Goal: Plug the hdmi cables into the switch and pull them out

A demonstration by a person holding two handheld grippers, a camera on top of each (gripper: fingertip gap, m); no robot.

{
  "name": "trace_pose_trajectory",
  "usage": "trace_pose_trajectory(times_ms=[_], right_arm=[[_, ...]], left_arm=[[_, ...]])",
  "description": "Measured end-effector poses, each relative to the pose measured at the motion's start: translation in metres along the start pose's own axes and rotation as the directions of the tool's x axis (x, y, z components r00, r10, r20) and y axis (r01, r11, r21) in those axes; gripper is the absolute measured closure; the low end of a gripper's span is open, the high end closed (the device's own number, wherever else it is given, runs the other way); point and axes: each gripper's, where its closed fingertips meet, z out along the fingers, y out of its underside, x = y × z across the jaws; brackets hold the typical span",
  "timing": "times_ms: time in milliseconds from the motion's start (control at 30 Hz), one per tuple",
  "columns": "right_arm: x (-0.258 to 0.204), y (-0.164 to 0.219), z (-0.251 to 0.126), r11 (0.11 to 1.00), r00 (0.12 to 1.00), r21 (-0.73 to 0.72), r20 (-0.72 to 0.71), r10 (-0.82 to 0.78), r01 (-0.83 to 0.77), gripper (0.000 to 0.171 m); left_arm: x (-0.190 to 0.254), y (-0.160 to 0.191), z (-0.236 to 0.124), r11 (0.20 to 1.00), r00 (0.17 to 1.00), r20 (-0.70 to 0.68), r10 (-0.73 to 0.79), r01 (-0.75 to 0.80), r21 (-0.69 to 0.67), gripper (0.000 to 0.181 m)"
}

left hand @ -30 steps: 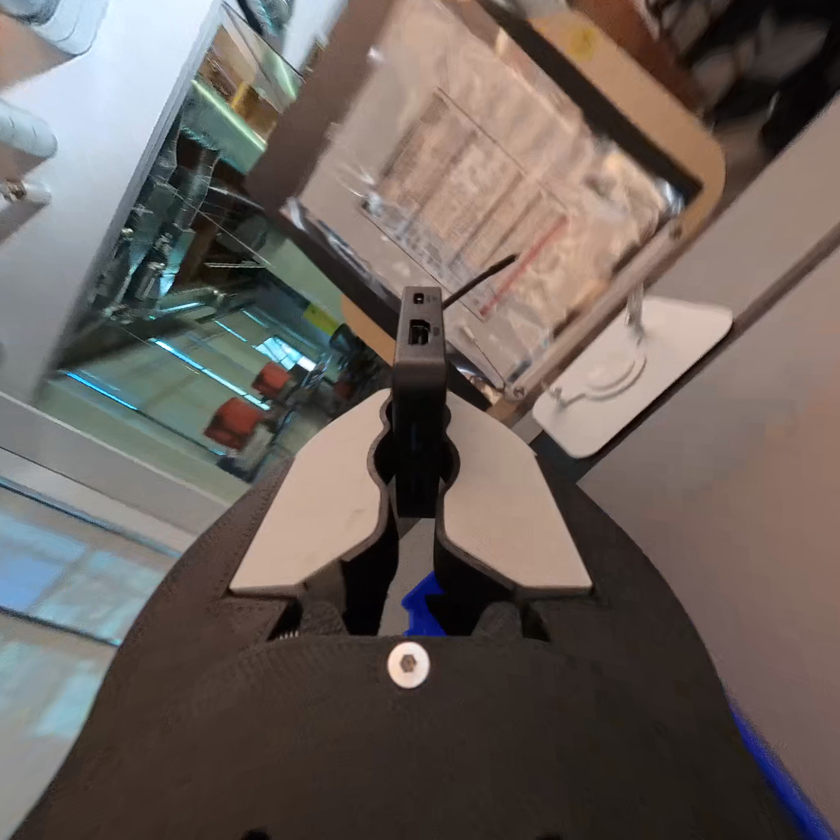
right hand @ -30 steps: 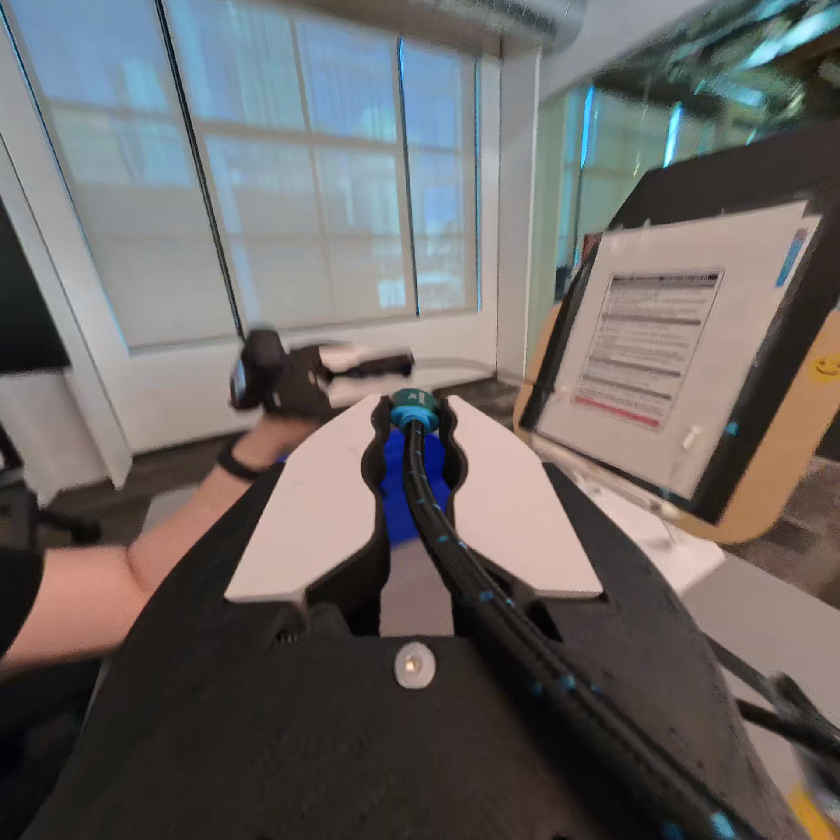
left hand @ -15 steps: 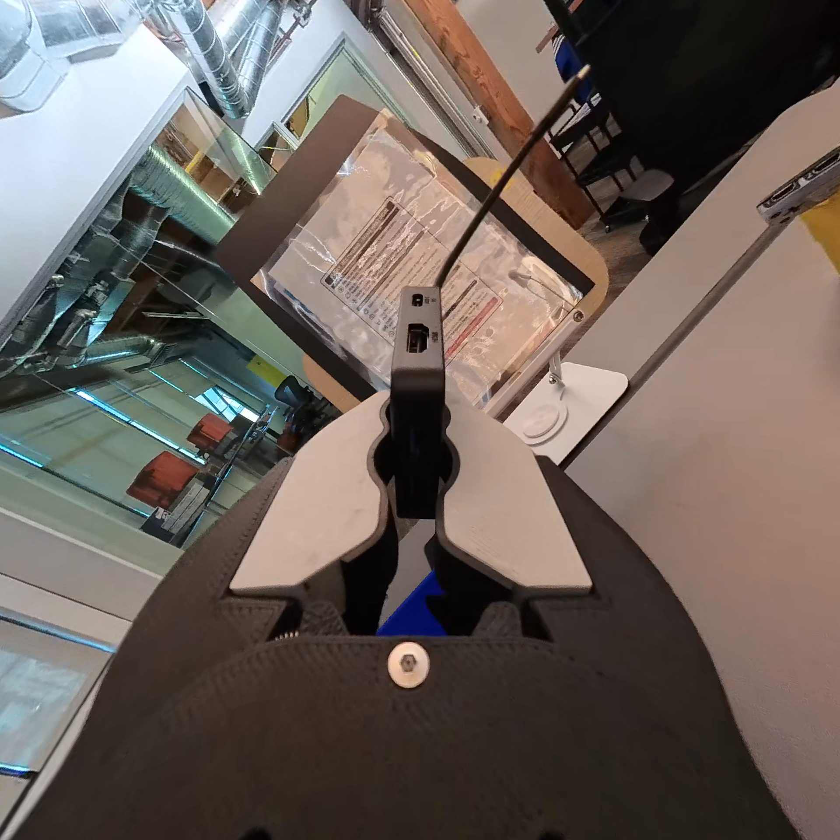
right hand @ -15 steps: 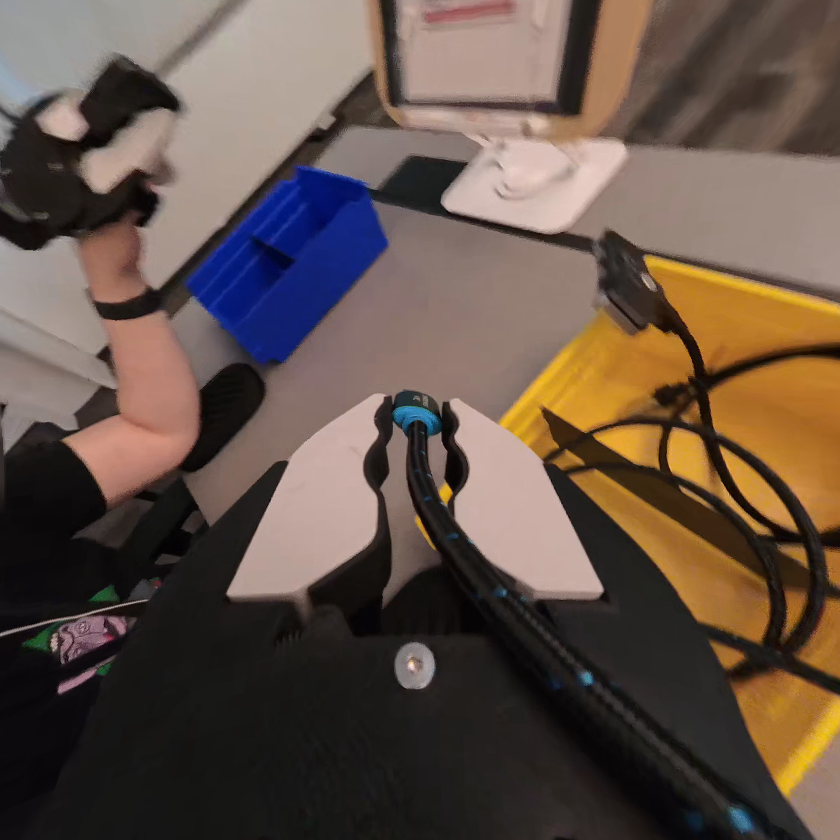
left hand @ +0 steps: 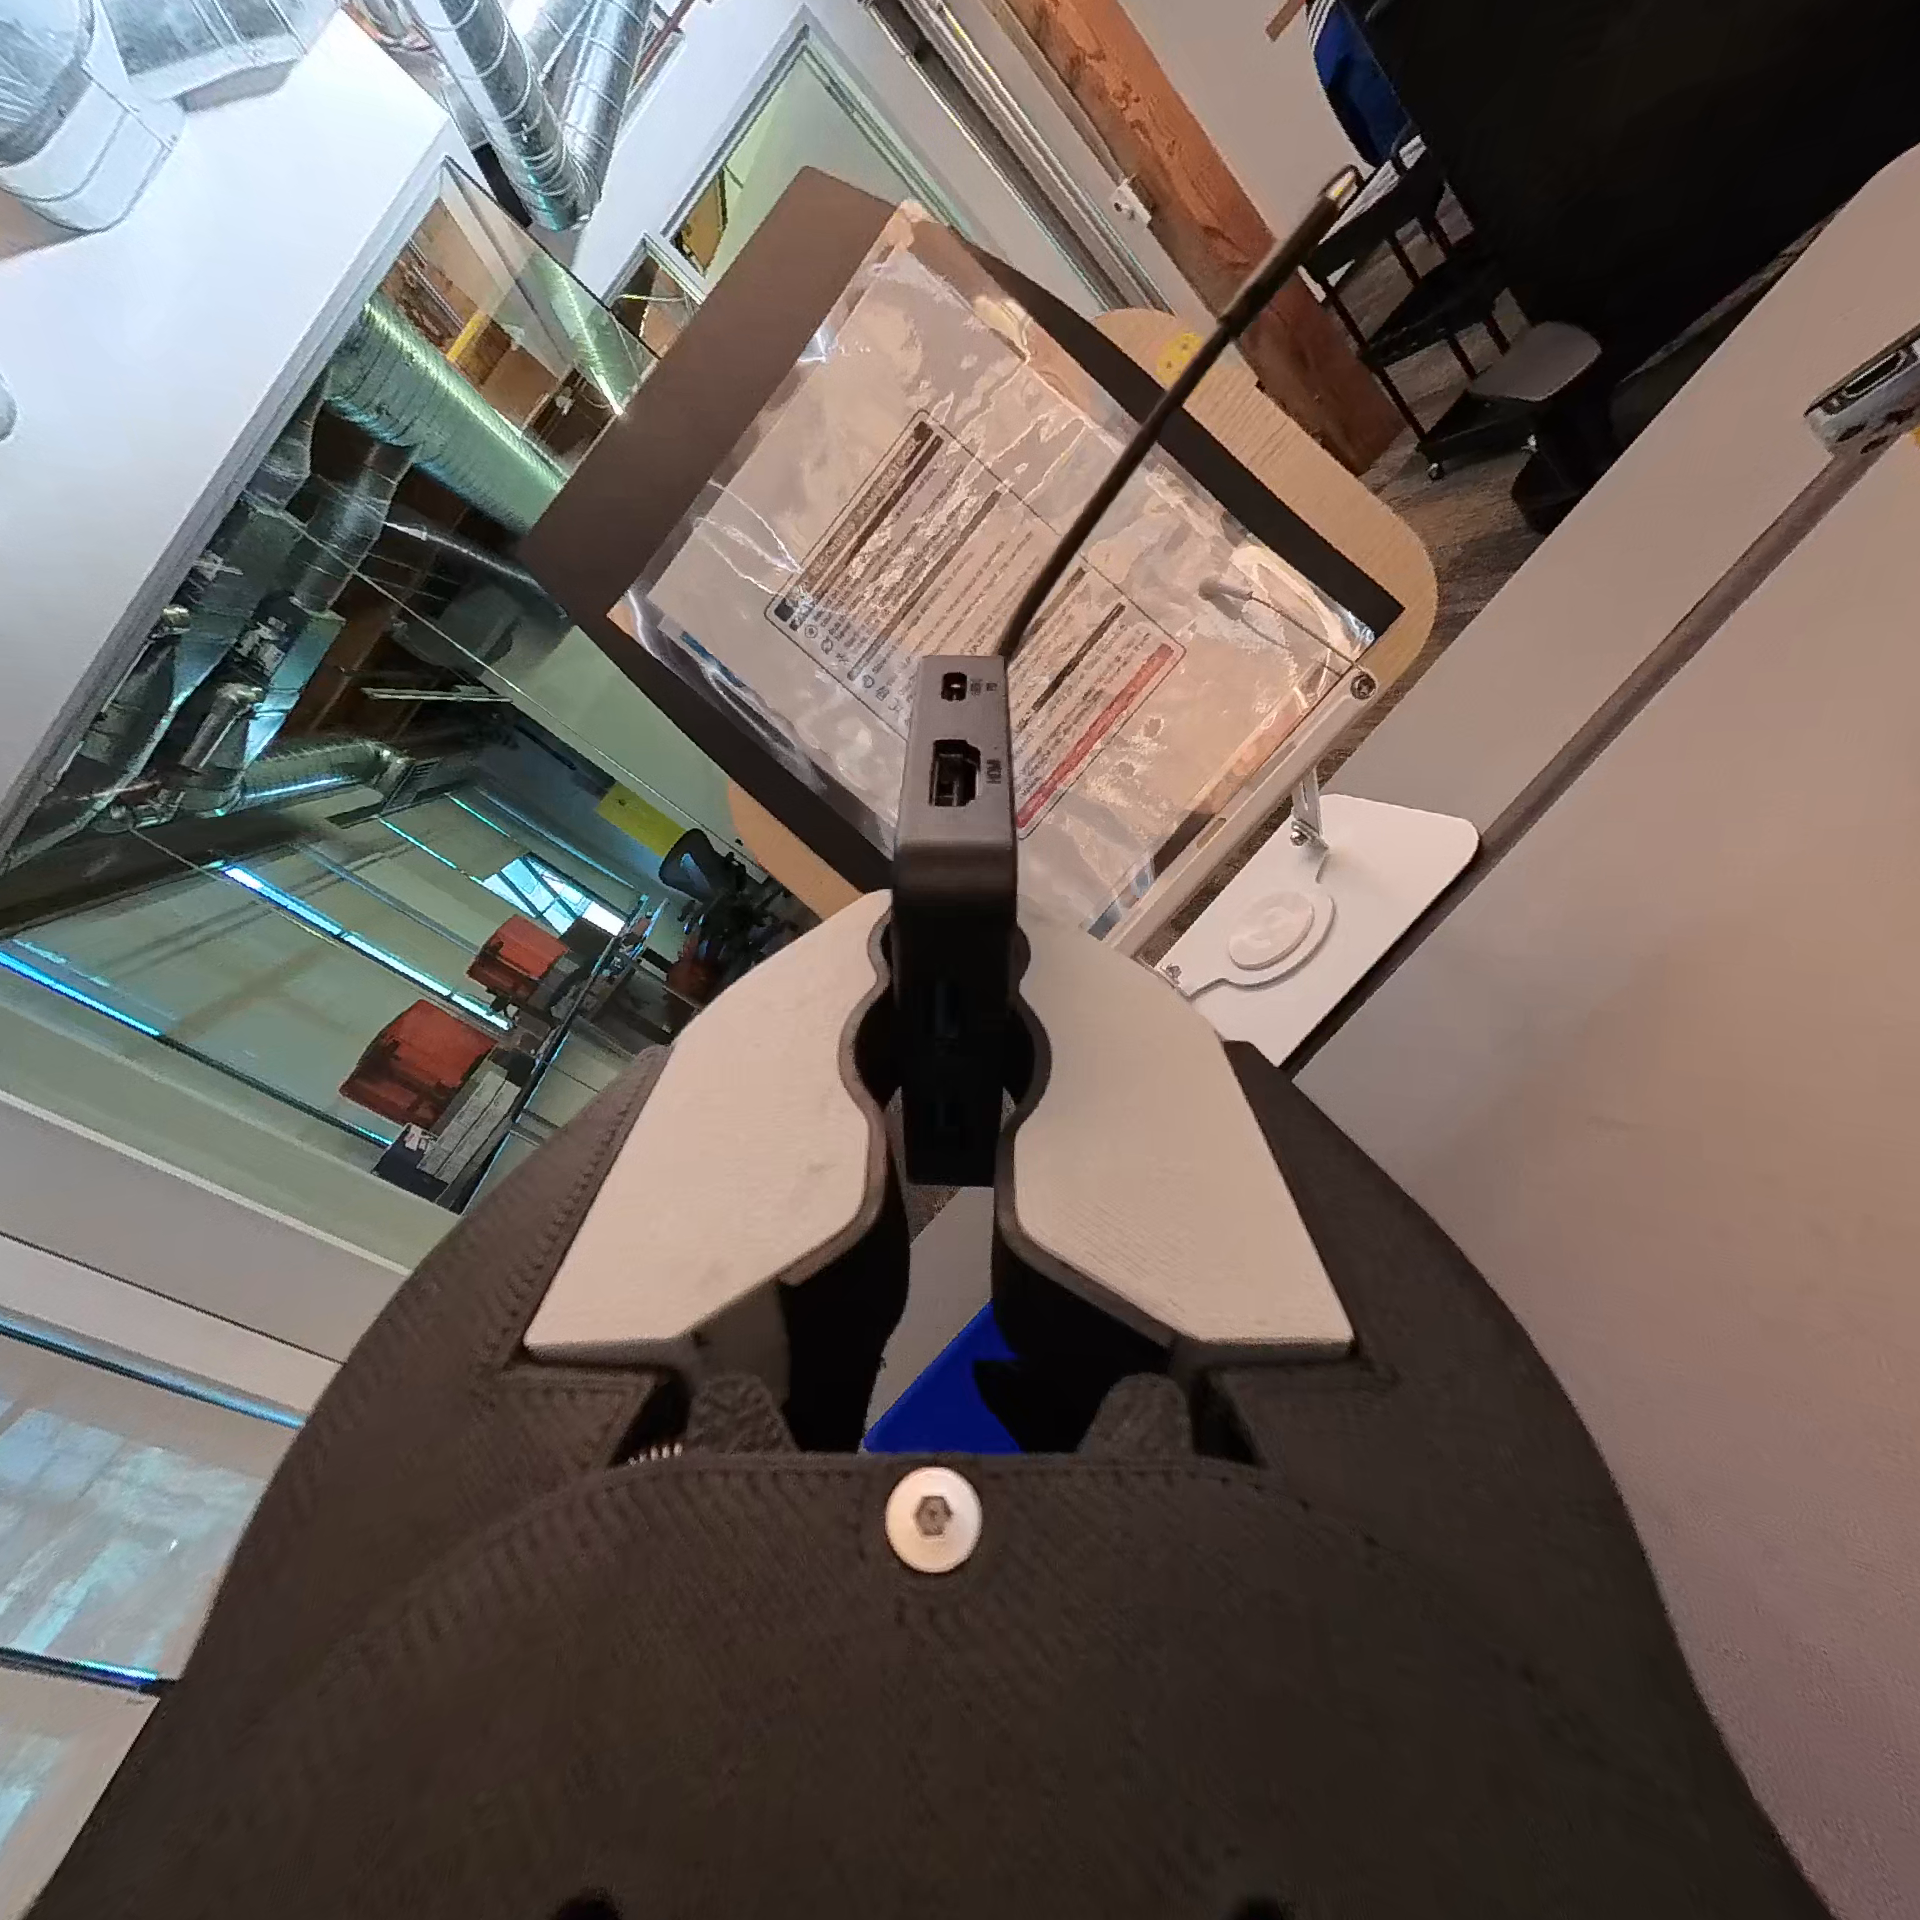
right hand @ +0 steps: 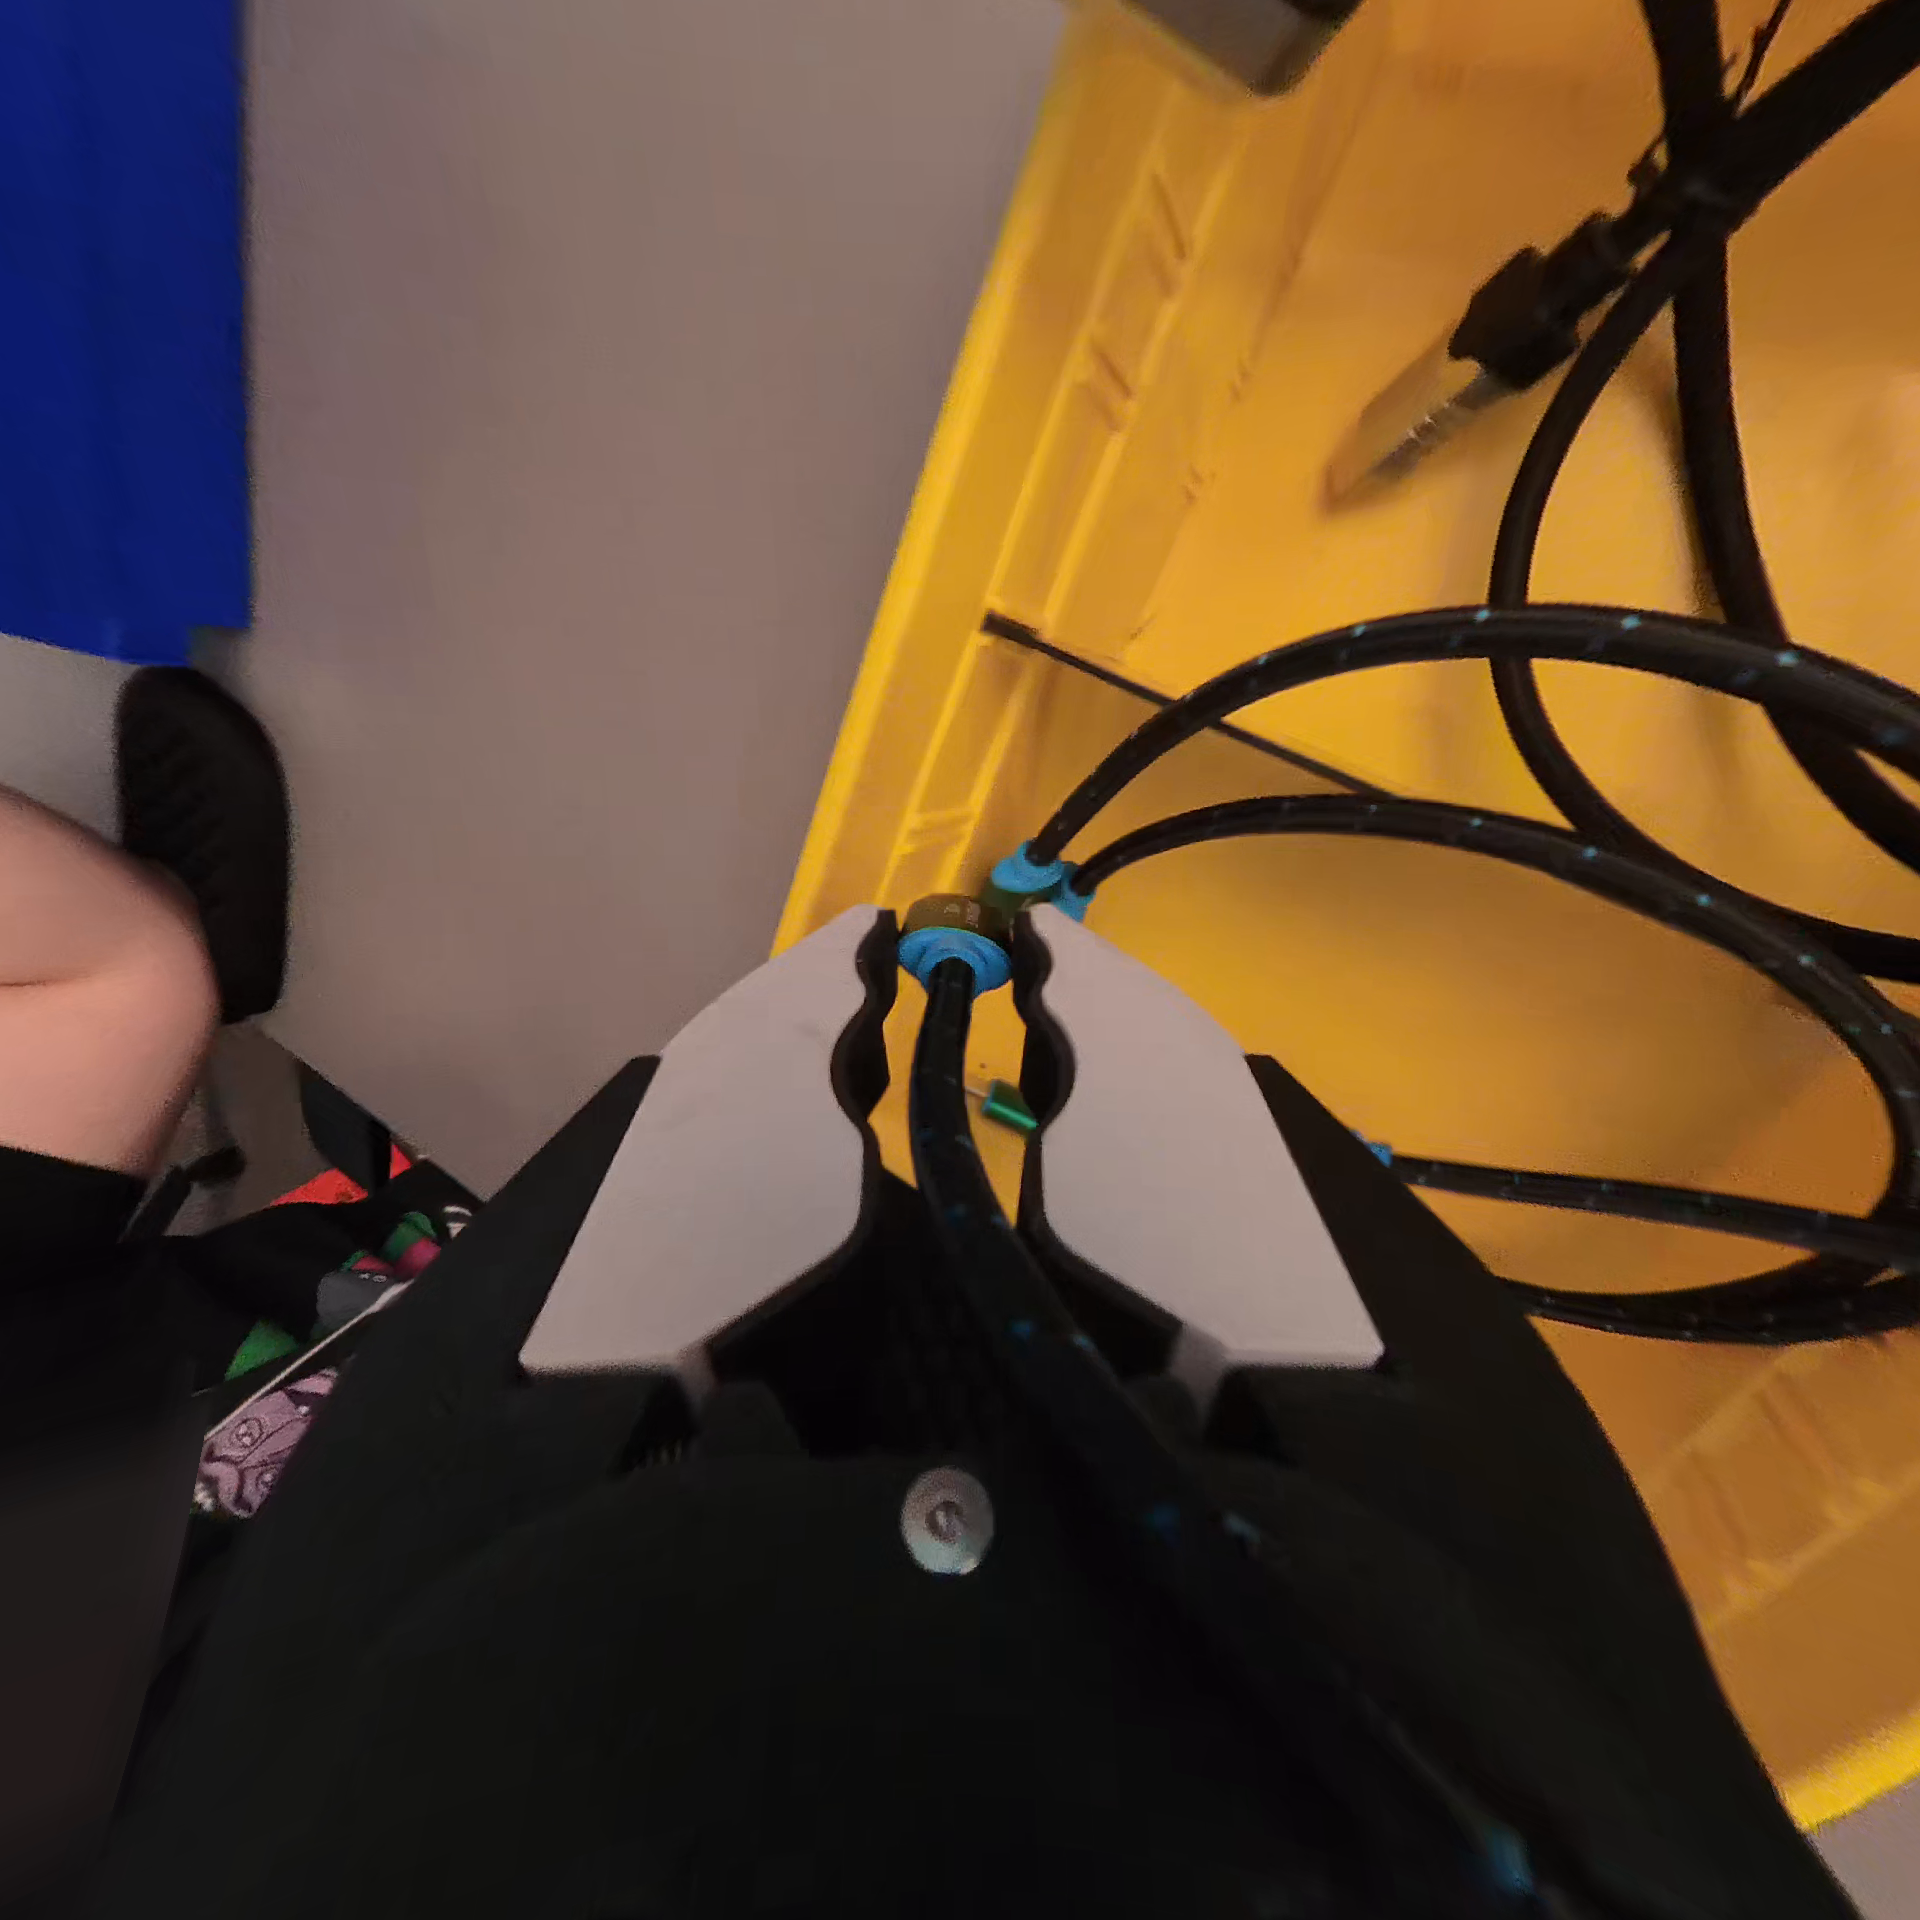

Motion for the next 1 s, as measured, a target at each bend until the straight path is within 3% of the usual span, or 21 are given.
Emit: trace_pose_trajectory(times_ms=[167, 333, 433, 567, 633, 700, 800, 900, 1000], right_arm=[[0.013, 0.010, 0.035, 0.983, 0.999, -0.178, 0.002, 0.045, -0.044, 0.149], [0.006, 0.017, 0.024, 0.979, 0.995, -0.202, 0.101, 0.001, 0.020, 0.143], [0.001, 0.020, -0.002, 0.992, 0.992, -0.120, 0.125, -0.027, 0.043, 0.131], [0.008, 0.007, -0.047, 0.992, 0.996, 0.100, 0.044, -0.081, 0.076, 0.132], [0.013, -0.013, -0.069, 0.964, 0.995, 0.246, -0.026, -0.097, 0.100, 0.135], [-0.009, -0.036, -0.087, 0.898, 0.975, 0.390, -0.002, -0.221, 0.205, 0.135], [-0.060, -0.070, -0.117, 0.659, 0.861, 0.575, -0.184, -0.473, 0.485, 0.134], [-0.145, -0.078, -0.136, 0.211, 0.594, 0.645, -0.461, -0.659, 0.735, 0.128], [-0.228, -0.053, -0.124, -0.249, 0.294, 0.594, -0.666, -0.685, 0.765, 0.126]], left_arm=[[0.007, -0.002, 0.002, 1.000, 1.000, -0.021, 0.016, -0.016, -0.006, 0.168], [0.010, -0.004, 0.002, 1.000, 0.999, -0.037, 0.026, -0.026, -0.008, 0.168], [0.010, -0.003, 0.002, 1.000, 0.999, -0.039, 0.027, -0.027, -0.012, 0.168], [0.011, -0.005, 0.002, 1.000, 0.999, -0.036, 0.029, -0.029, -0.006, 0.168], [0.013, -0.008, 0.002, 1.000, 0.999, -0.045, 0.027, -0.027, 0.011, 0.168], [0.022, -0.015, 0.003, 0.999, 0.997, -0.078, 0.027, -0.023, 0.043, 0.168], [0.044, -0.031, 0.004, 0.987, 0.986, -0.138, 0.094, -0.074, 0.145, 0.168], [0.074, -0.039, 0.005, 0.962, 0.957, -0.180, 0.227, -0.191, 0.196, 0.168], [0.104, -0.043, 0.009, 0.946, 0.921, -0.246, 0.301, -0.255, 0.201, 0.168]])
